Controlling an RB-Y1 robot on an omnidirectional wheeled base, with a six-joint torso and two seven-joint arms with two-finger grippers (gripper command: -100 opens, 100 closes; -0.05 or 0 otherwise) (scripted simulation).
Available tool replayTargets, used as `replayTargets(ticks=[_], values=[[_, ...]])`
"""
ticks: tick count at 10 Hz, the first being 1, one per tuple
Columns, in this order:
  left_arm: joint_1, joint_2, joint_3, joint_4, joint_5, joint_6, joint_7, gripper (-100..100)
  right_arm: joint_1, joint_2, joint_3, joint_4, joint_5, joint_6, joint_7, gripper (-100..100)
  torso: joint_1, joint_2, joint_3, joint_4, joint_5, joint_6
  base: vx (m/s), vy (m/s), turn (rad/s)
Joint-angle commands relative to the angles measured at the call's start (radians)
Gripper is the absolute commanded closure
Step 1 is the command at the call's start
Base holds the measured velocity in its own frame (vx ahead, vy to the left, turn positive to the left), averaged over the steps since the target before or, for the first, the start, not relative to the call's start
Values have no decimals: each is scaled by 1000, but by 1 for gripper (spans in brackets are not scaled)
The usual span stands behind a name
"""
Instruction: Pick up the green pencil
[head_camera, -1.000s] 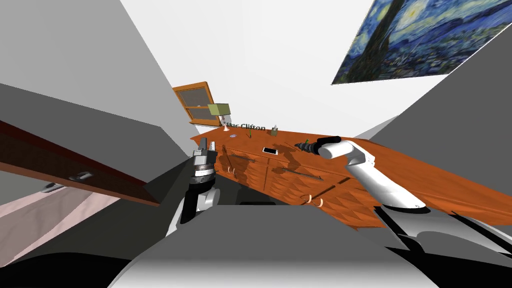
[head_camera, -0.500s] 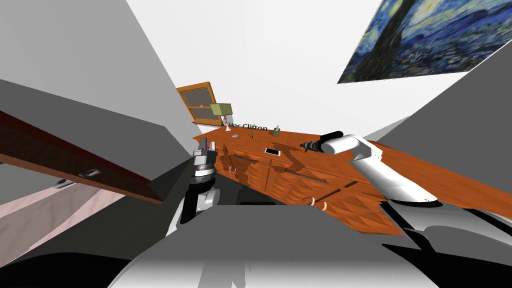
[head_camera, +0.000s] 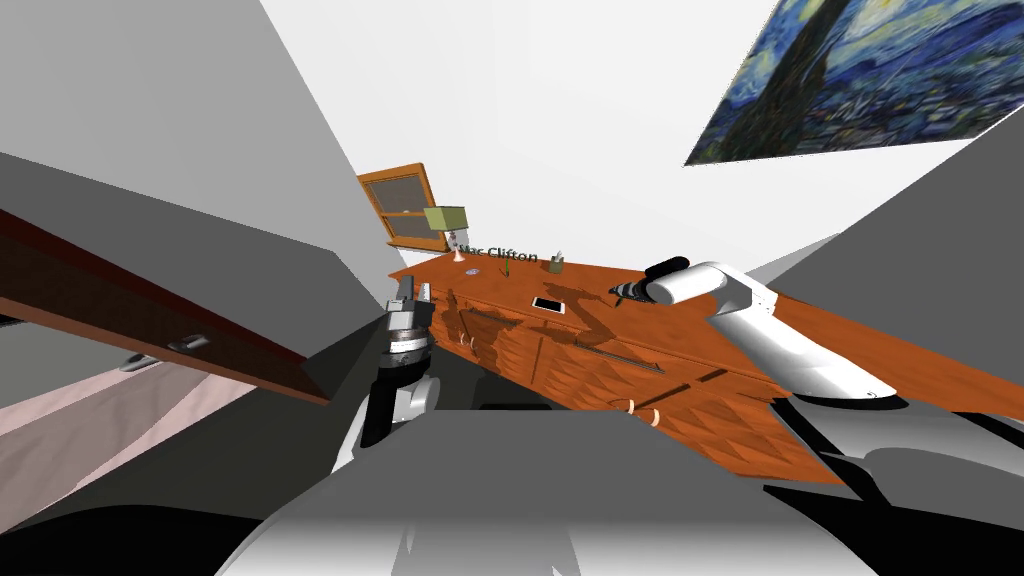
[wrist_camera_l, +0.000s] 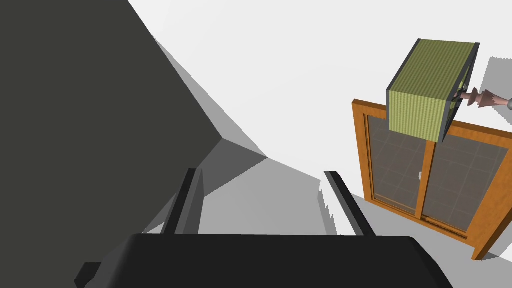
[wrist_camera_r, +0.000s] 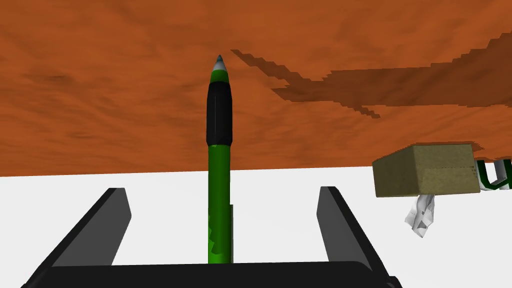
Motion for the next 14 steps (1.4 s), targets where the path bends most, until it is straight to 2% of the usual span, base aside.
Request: replayTargets(ticks=[1,2,4,5,6,10,11,12,14], values=[[0,0,0,0,0,0,0,0,0,0,0,0,0,0,0,0,0,0,0,0,0,0,0,0,0],[0,0,0,0,0,0,0,0,1,7,5,28,21,-12,-10,-100,0,0,0,0,0,0,-26,-27,180],[0,0,0,0,0,0,0,0,1,17,12,71,52,-29,-25,-100,-5,2,1,0,-1,-1,-48,-78,266],[0,0,0,0,0,0,0,0,2,13,9,59,41,-25,-17,-100,-5,3,2,1,-1,0,-25,-34,39],[0,0,0,0,0,0,0,0,2,14,9,61,43,-27,-19,100,-3,2,2,1,-1,1,-3,-7,-7],[0,0,0,0,0,0,0,0,3,13,9,61,43,-26,-17,100,-1,0,0,0,-1,0,-1,-1,-3],[0,0,0,0,0,0,0,0,3,13,9,61,43,-26,-17,0,-1,0,0,0,-1,0,0,0,0],[0,0,0,0,0,0,0,0,1,10,7,42,31,-18,-15,100,-1,0,0,0,-1,0,25,26,-177],[0,0,0,0,0,0,0,0,0,0,0,0,0,0,0,100,3,0,0,0,0,3,52,80,-293]])
